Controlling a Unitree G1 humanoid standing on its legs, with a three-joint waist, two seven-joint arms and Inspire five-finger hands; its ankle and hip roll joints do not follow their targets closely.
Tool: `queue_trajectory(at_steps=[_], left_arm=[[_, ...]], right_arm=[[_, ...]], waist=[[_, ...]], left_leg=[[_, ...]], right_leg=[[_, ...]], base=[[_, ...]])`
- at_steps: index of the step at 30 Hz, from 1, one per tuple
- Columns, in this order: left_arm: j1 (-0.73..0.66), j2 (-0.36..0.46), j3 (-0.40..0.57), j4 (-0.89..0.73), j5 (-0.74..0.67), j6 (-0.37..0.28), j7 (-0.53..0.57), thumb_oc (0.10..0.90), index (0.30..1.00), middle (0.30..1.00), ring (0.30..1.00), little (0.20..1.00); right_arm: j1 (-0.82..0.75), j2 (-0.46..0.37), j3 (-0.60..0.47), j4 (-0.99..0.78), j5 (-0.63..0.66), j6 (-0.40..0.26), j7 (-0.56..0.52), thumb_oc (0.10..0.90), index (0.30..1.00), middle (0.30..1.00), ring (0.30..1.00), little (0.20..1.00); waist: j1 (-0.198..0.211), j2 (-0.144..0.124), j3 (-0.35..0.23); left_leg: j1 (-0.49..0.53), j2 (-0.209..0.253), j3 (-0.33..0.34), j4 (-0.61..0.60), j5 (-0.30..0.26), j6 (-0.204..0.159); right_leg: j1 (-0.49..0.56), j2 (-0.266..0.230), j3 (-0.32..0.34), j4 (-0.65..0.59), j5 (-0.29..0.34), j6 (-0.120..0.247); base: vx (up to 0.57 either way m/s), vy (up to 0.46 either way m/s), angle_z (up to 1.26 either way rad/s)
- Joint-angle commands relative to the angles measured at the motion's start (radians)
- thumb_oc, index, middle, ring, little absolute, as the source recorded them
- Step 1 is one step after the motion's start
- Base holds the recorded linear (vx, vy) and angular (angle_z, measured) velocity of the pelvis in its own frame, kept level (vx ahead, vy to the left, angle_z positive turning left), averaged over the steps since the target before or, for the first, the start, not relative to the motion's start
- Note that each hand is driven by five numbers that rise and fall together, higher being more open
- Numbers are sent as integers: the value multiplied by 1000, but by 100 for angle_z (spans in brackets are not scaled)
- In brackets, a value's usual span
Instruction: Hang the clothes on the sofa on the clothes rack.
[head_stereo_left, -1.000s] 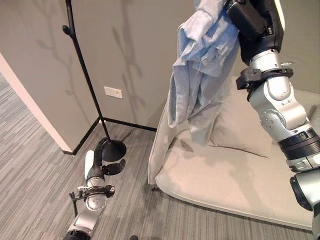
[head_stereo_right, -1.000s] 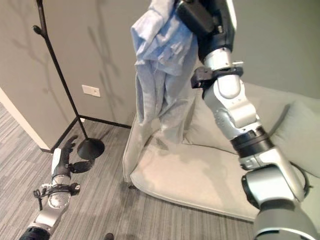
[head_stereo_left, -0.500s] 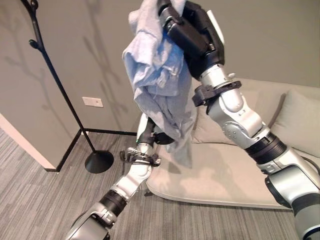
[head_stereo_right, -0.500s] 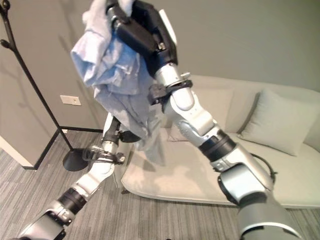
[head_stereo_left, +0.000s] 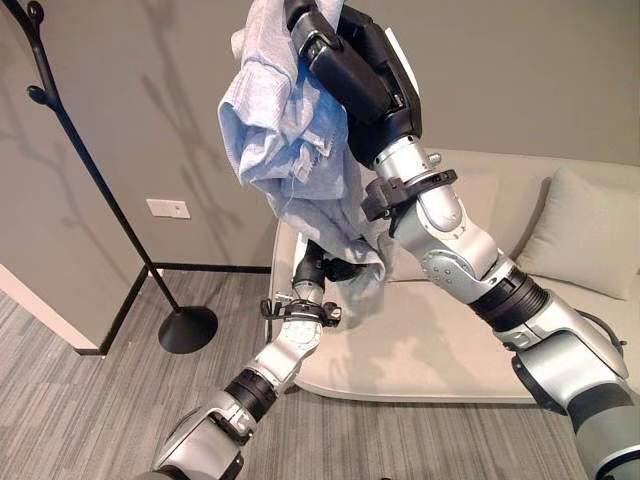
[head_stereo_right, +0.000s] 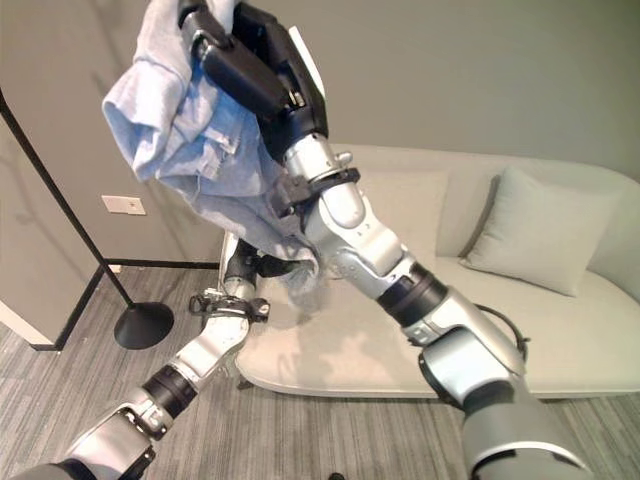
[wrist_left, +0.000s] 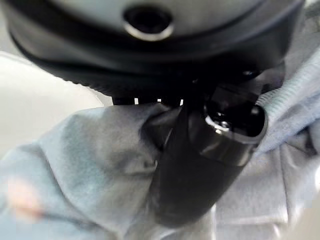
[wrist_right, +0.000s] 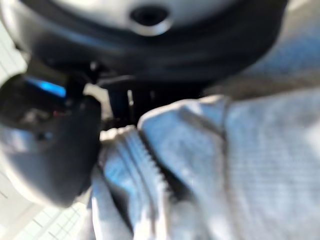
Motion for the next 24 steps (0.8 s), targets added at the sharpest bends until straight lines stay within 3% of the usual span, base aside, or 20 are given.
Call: queue_trajectory(at_steps=[1,8,9,12,13,14,15,16,18,19,21,23,24], left_arm=[[-43,12,43,-57,-24,-125,56,400,300,300,300,300],[216,183,274,-289,148,-94,114,400,300,300,300,300],[284,236,340,-349,212,-84,120,400,300,300,300,300],[329,302,413,-403,271,-82,124,400,300,300,300,300],[349,341,458,-431,302,-79,135,400,300,300,300,300],[349,342,457,-432,303,-78,135,400,300,300,300,300],[390,370,515,-445,315,-81,141,400,300,300,300,300],[392,370,515,-447,315,-80,141,400,300,300,300,300],[440,395,575,-469,352,-73,145,400,300,300,300,300],[521,431,654,-500,399,-68,145,400,300,300,300,300],[581,471,754,-495,443,-53,177,400,300,300,300,300],[623,466,793,-509,461,-50,177,400,300,300,300,300],[675,433,868,-523,455,-65,207,400,300,300,300,300]], right_arm=[[-101,-34,-106,-53,15,-166,-1,400,300,300,300,300],[116,-213,-252,-195,-23,-179,26,400,300,300,300,300],[193,-251,-309,-235,-38,-181,42,400,300,300,300,300],[263,-297,-364,-257,-49,-193,56,400,300,300,300,300],[331,-320,-401,-283,-51,-196,74,400,300,300,300,300],[337,-320,-407,-287,-51,-195,74,400,300,300,300,300],[389,-348,-432,-304,-36,-194,110,400,300,300,300,300],[392,-349,-434,-305,-35,-194,111,400,300,300,300,300],[443,-368,-454,-304,-24,-188,147,400,300,300,300,300],[515,-376,-492,-316,-17,-196,196,400,300,300,300,300],[560,-361,-515,-330,-15,-194,204,400,300,300,300,300],[594,-343,-535,-342,-14,-192,212,400,300,300,300,300],[648,-306,-570,-361,-41,-195,217,400,300,300,300,300]], waist=[[37,-26,-126],[77,-58,-119],[87,-68,-106],[100,-64,-80],[98,-49,-50],[101,-52,-51],[106,-36,-29],[110,-38,-32],[117,-43,-27],[144,-65,-30],[189,-79,-36],[205,-88,-46],[236,-68,-40]], left_leg=[[17,-16,-4,2,-160,11],[3,-42,-4,2,-158,24],[-7,-53,-1,2,-154,26],[-16,-59,8,2,-141,42],[-18,-59,5,3,-124,59],[-21,-59,8,2,-120,58],[-31,-67,14,7,-95,77],[-36,-67,18,6,-92,76],[-55,-90,35,15,-66,93],[-96,-113,56,30,-38,92],[-145,-124,86,37,-13,80],[-162,-127,94,46,-10,74],[-213,-122,98,60,7,62]], right_leg=[[48,-106,-27,46,-50,79],[36,-136,-43,57,-13,96],[8,-154,-52,79,32,96],[-36,-163,-67,147,35,96],[-46,-97,-31,251,-76,49],[-55,-98,-26,259,-79,47],[-73,38,8,394,-229,-1],[-84,38,12,402,-230,-3],[-84,170,5,528,-324,-23],[-79,281,2,553,-357,-68],[-4,285,-25,416,-414,-135],[41,301,-4,307,-408,-144],[65,310,34,188,-383,-128]], base=[[-34,53,1],[-65,85,1],[-221,138,8],[-176,139,6],[-187,187,0],[-238,269,4],[-141,137,10],[-177,201,-12],[-151,99,-26],[-218,34,-3],[-138,-80,-32],[-87,-105,-72],[-150,-58,-27]])
